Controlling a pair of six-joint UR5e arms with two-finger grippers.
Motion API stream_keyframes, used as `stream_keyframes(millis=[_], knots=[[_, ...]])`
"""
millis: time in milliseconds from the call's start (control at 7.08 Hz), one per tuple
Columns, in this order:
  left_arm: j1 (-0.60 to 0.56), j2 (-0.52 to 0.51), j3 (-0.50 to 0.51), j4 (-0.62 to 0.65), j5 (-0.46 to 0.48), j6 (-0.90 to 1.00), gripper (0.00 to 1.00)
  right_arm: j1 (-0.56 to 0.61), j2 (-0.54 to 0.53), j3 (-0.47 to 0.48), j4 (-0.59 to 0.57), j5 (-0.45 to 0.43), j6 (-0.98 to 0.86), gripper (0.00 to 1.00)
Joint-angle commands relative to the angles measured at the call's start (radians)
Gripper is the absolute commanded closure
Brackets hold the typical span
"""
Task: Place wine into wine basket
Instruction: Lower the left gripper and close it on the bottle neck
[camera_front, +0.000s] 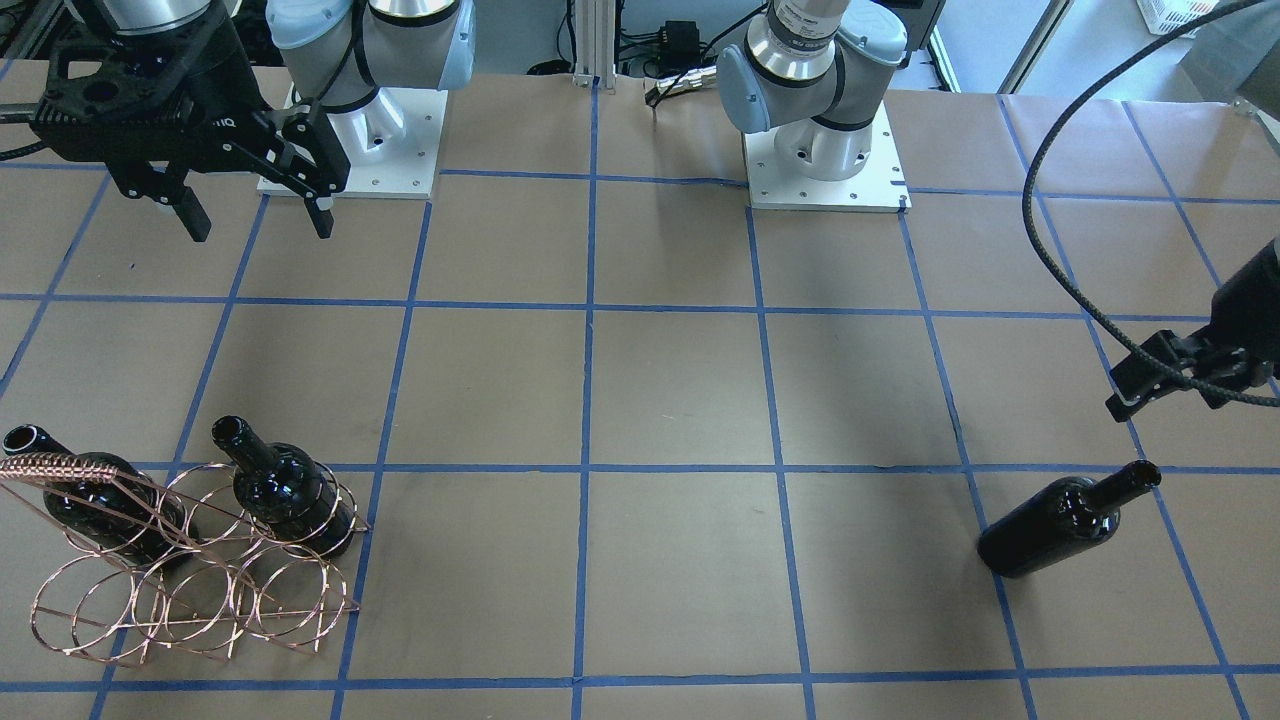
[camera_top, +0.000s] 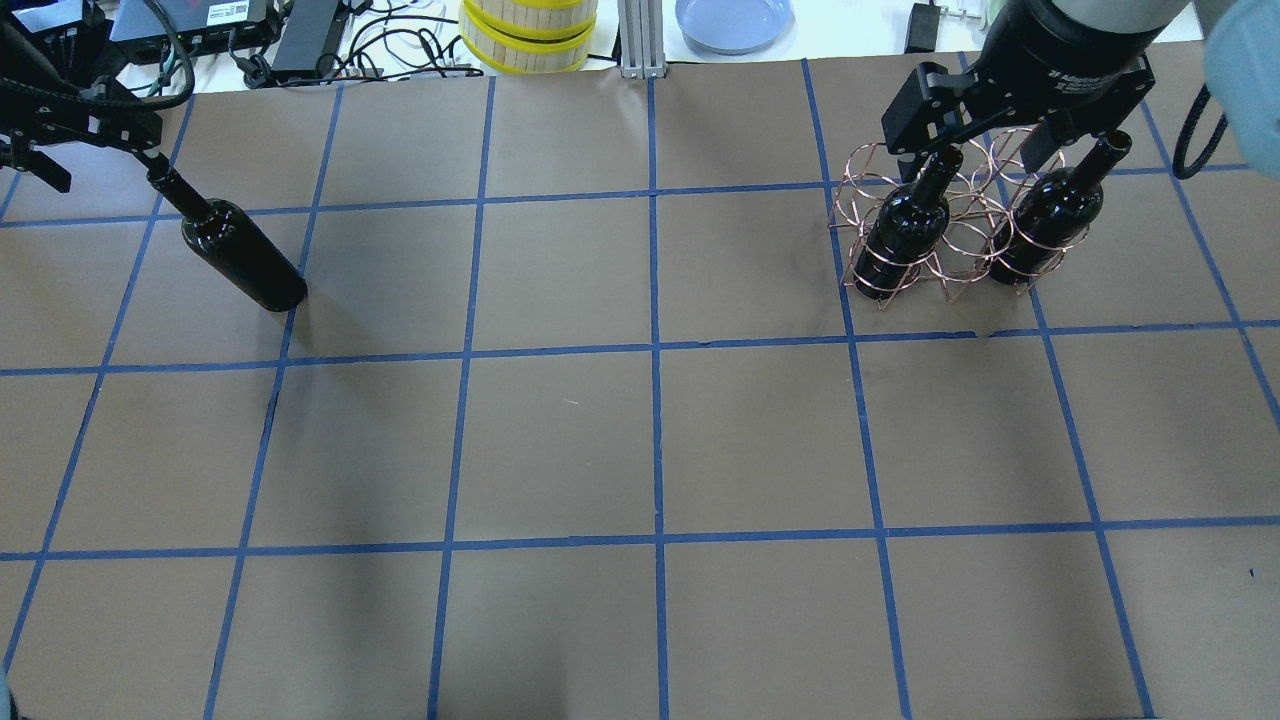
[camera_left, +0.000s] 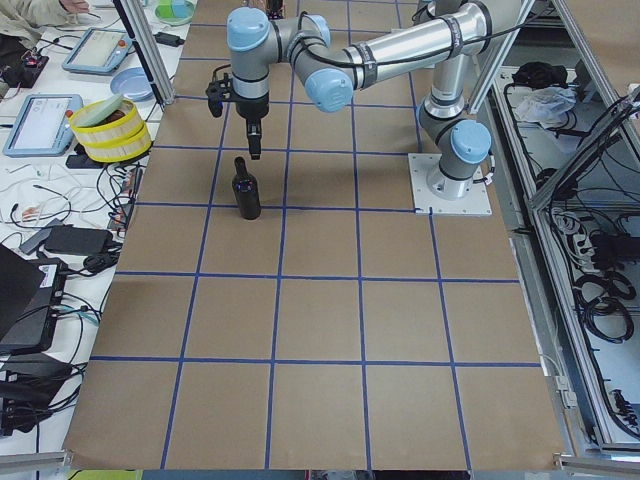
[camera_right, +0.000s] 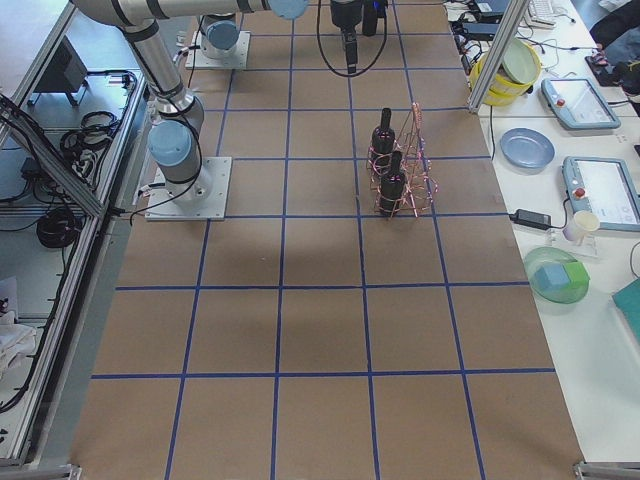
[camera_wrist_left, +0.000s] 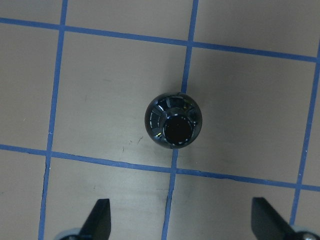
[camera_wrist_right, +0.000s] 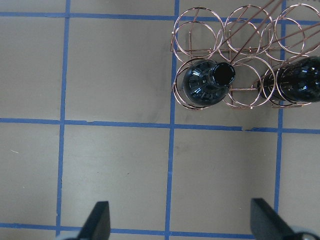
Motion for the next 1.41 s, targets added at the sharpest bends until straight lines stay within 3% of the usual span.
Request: stream_keyframes(millis=[0,847,1129,1271], knots=[[0.002,-0.078,0.024,0.044,-0.009,0.002,0.0,0.0,0.0,0.001,0.0,0.0,0.0,0.0],[0.001,-0.144,0.024,0.063,-0.032,-0.017,0.0,0.0,0.0,0.001,0.0,0.0,0.0,0.0],[0.001,-0.157,0.024,0.065,-0.033,-0.026,0.06,0.0,0.0,0.001,0.0,0.0,0.0,0.0],[0.001,-0.157,0.024,0.065,-0.052,-0.055,0.15,0.0,0.0,0.001,0.0,0.0,0.0,0.0]])
